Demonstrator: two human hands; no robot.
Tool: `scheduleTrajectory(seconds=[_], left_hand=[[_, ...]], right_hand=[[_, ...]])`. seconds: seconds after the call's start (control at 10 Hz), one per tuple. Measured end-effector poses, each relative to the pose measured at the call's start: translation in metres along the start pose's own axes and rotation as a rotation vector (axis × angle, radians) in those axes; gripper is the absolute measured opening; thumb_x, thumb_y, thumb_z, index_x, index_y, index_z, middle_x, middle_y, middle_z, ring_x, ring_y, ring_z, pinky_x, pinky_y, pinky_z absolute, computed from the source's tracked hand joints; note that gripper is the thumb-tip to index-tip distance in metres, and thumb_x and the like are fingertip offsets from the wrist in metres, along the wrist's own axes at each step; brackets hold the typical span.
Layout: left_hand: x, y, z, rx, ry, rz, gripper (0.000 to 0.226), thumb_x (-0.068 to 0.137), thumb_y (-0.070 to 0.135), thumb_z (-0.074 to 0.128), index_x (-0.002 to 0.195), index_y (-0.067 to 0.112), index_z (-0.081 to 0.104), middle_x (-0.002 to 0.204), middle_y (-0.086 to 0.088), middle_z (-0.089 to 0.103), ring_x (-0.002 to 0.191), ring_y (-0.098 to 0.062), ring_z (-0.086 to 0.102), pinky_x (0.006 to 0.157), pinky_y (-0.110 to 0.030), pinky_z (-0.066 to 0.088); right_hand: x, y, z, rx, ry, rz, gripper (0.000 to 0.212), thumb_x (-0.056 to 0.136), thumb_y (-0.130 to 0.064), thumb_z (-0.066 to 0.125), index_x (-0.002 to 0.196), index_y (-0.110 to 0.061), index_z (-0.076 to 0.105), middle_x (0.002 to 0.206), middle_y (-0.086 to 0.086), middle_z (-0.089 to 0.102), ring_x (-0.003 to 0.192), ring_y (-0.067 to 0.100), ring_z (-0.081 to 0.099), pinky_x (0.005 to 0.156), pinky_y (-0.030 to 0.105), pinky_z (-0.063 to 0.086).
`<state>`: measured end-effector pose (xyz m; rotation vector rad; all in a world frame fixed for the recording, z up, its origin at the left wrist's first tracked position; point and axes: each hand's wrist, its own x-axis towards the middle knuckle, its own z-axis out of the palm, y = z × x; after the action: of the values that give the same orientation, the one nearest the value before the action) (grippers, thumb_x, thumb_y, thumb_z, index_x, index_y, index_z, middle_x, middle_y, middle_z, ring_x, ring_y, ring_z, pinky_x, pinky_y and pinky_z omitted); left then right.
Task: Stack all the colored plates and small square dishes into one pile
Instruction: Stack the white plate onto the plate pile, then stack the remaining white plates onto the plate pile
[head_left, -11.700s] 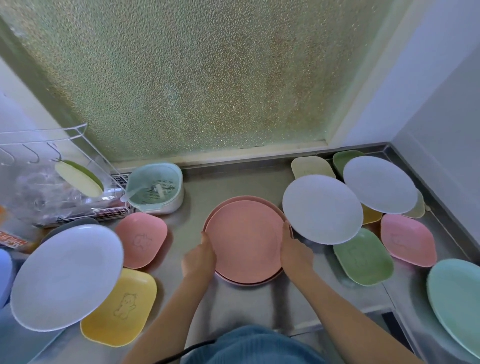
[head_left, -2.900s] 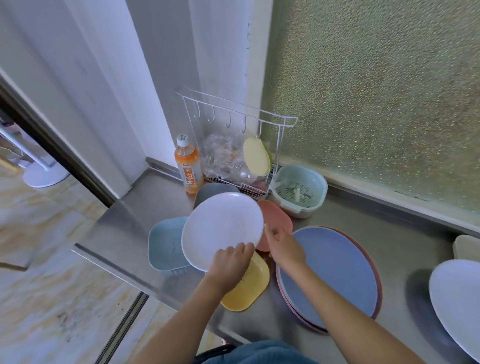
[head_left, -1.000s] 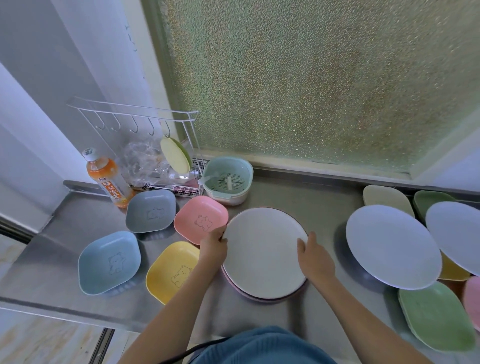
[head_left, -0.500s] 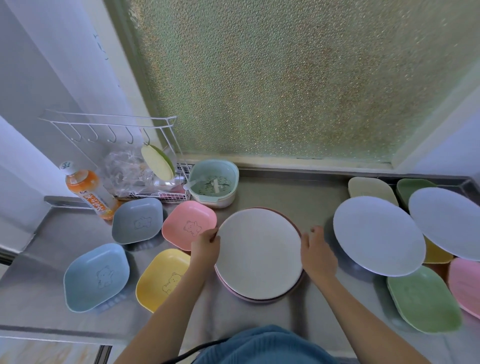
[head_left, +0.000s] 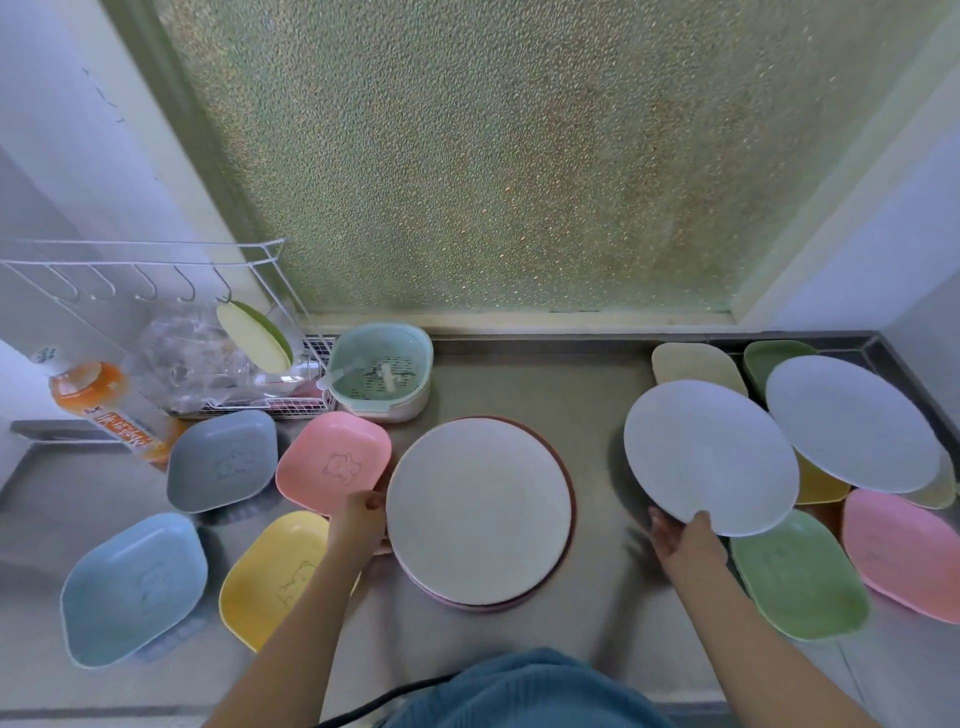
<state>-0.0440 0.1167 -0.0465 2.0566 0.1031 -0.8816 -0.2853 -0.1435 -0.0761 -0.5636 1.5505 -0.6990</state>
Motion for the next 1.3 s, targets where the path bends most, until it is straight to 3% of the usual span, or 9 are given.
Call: scheduleTrajectory(seconds=[0.1,0.2,0.3,0.4,0.5,0.8,1.0,1.1,1.3], left_hand=[[0.0,0.01,0.009,0.043,-0.047,0.008,0.022,0.087,-0.006,0.043,0.091,0.001,0.064,0.075,-0.015,0.066,0.062,-0.031,0.064,0.049,-0.033,0.058],[-0.001,0.021,0.027,0.058,-0.085,0.016,0.018,0.084,-0.007,0.047,0.085,0.001,0.064,0.073,-0.016,0.065,0.065,-0.035,0.065,0.062,-0.046,0.06],[-0.004,0.03,0.05,0.063,-0.079,0.049,0.017,0.081,-0.005,0.051,0.071,0.004,0.061,0.077,-0.021,0.067,0.072,-0.038,0.068,0.067,-0.05,0.059],[-0.003,0.034,0.067,0.062,-0.103,0.045,0.02,0.082,-0.003,0.05,0.067,0.007,0.059,0.086,-0.027,0.069,0.079,-0.041,0.07,0.066,-0.049,0.06],[-0.001,0.037,0.08,0.053,-0.113,0.037,0.02,0.082,-0.003,0.048,0.071,0.007,0.062,0.088,-0.027,0.07,0.078,-0.04,0.07,0.066,-0.049,0.06],[-0.008,0.044,0.101,0.03,-0.09,-0.002,0.012,0.082,-0.005,0.051,0.076,0.003,0.057,0.075,-0.016,0.06,0.058,-0.023,0.059,0.043,-0.028,0.054],[-0.002,0.04,0.106,0.11,-0.06,0.034,0.009,0.082,0.001,0.047,0.078,0.004,0.055,0.078,-0.018,0.06,0.071,-0.033,0.063,0.063,-0.044,0.06],[0.0,0.038,0.108,0.193,-0.097,0.056,0.008,0.084,0.01,0.044,0.082,0.006,0.05,0.081,-0.016,0.058,0.083,-0.038,0.064,0.074,-0.052,0.059],[-0.007,0.041,0.109,0.277,-0.088,0.103,0.012,0.089,0.007,0.04,0.078,0.008,0.045,0.071,-0.011,0.051,0.07,-0.031,0.055,0.067,-0.045,0.056]], right_hand=[[0.002,0.001,-0.006,0.023,-0.048,0.034,0.023,0.086,-0.032,0.051,0.073,-0.015,0.044,0.111,0.028,0.061,0.097,0.036,0.063,0.081,0.036,0.052],[-0.01,-0.01,0.003,0.104,0.028,-0.075,0.018,0.094,-0.017,0.045,0.077,-0.015,0.05,0.099,0.023,0.061,0.065,0.008,0.062,0.052,0.017,0.046],[-0.017,-0.02,0.005,0.337,0.095,0.026,0.017,0.096,-0.015,0.04,0.107,-0.013,0.053,0.086,0.014,0.06,0.044,0.009,0.058,0.03,0.012,0.037],[-0.013,-0.028,-0.002,0.227,0.08,0.007,0.024,0.094,-0.016,0.046,0.109,-0.002,0.058,0.102,0.019,0.064,0.048,-0.005,0.059,0.037,0.012,0.042],[-0.012,-0.037,0.0,0.18,0.138,-0.005,0.041,0.098,-0.024,0.037,0.131,-0.002,0.046,0.097,0.014,0.065,0.048,0.012,0.061,0.036,0.018,0.044],[-0.018,-0.039,-0.011,-0.15,-0.076,-0.215,0.025,0.101,-0.022,0.037,0.081,-0.009,0.046,0.054,0.01,0.046,0.024,0.007,0.04,0.029,0.012,0.027],[-0.019,-0.04,-0.019,-0.454,-0.346,-0.294,0.038,0.101,-0.019,0.04,0.064,-0.013,0.034,0.032,-0.01,0.029,0.024,0.005,0.024,0.031,0.013,0.021],[-0.014,-0.034,-0.016,-0.667,-0.423,-0.34,0.037,0.1,-0.025,0.043,0.066,-0.013,0.036,0.041,-0.001,0.033,0.03,0.008,0.029,0.039,0.02,0.025],[-0.009,-0.031,-0.009,-1.167,-0.358,-0.556,0.043,0.097,-0.039,0.036,0.062,-0.015,0.041,0.063,0.005,0.049,0.064,0.024,0.048,0.064,0.033,0.038]])
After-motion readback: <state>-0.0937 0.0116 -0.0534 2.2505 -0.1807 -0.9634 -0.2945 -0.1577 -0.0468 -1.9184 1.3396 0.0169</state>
